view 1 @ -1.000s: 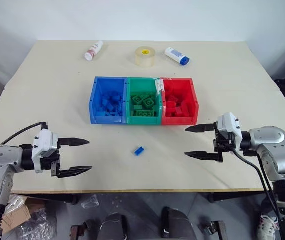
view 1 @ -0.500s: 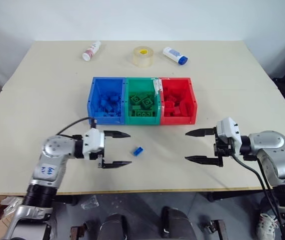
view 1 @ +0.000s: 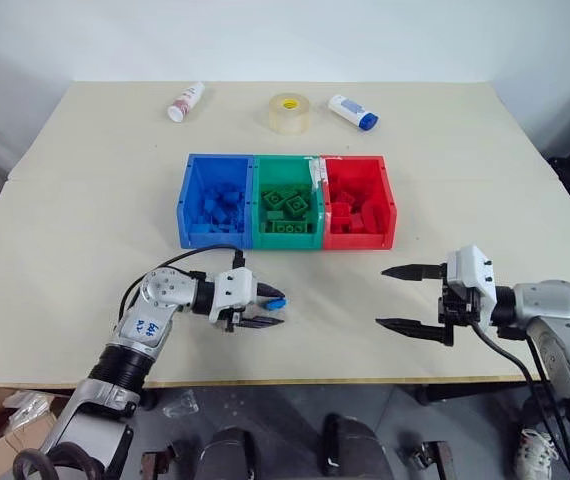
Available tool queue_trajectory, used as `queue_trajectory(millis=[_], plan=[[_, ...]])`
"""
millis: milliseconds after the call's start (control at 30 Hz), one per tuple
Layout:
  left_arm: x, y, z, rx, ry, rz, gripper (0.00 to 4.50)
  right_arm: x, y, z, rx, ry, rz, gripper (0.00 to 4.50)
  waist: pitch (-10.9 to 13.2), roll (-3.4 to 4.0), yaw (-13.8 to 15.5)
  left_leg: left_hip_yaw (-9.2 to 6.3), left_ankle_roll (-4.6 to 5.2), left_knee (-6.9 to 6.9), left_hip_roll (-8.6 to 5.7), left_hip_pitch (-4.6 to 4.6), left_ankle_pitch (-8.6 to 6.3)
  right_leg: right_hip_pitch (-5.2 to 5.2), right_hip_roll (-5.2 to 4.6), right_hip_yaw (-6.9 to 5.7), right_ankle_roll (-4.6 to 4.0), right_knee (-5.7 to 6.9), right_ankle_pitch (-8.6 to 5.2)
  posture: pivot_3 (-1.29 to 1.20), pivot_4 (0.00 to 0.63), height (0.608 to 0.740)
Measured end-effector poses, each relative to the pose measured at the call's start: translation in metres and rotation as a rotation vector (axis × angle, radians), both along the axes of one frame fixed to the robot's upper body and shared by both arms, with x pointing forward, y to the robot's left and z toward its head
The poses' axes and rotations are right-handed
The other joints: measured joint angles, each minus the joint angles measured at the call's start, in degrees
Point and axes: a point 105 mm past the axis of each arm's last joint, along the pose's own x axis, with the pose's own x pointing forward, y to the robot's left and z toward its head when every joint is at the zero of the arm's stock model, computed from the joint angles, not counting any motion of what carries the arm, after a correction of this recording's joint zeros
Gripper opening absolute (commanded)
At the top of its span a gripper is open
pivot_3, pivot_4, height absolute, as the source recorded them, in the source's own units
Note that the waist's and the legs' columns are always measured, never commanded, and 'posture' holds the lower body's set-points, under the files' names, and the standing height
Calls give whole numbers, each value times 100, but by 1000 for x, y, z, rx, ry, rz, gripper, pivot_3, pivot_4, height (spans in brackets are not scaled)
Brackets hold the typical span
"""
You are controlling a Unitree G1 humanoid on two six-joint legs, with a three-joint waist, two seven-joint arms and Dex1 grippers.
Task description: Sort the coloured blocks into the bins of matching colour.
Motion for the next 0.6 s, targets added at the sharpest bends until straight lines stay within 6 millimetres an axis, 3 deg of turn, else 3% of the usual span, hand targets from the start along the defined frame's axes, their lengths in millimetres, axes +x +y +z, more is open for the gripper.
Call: queue_trajectory(millis=[133,400,500,600], plan=[[1,-1,-1,6,2,-1,345,0,0,0,2,-2,-4,4500,0,0,-2,-1,0,0,0,0,0,0,0,0,0,0,0,0,150,740],[-1,-3,4,-11,12,-10,346,0,0,1,2,-4,-9,4500,0,0,-1,-1,0,1,0,-1,0,0,0,0,0,0,0,0,150,740],[3,-3,24,-66,-21,34,346,0,0,1,2,-5,-9,4500,0,-1,5,-4,0,3,0,-1,0,0,0,0,0,1,0,0,150,740],[22,8,46,-78,-41,179,346,1,-1,1,-3,-7,-9,4500,1,-1,15,-6,1,6,0,-1,1,3,0,-1,0,5,0,0,150,740]])
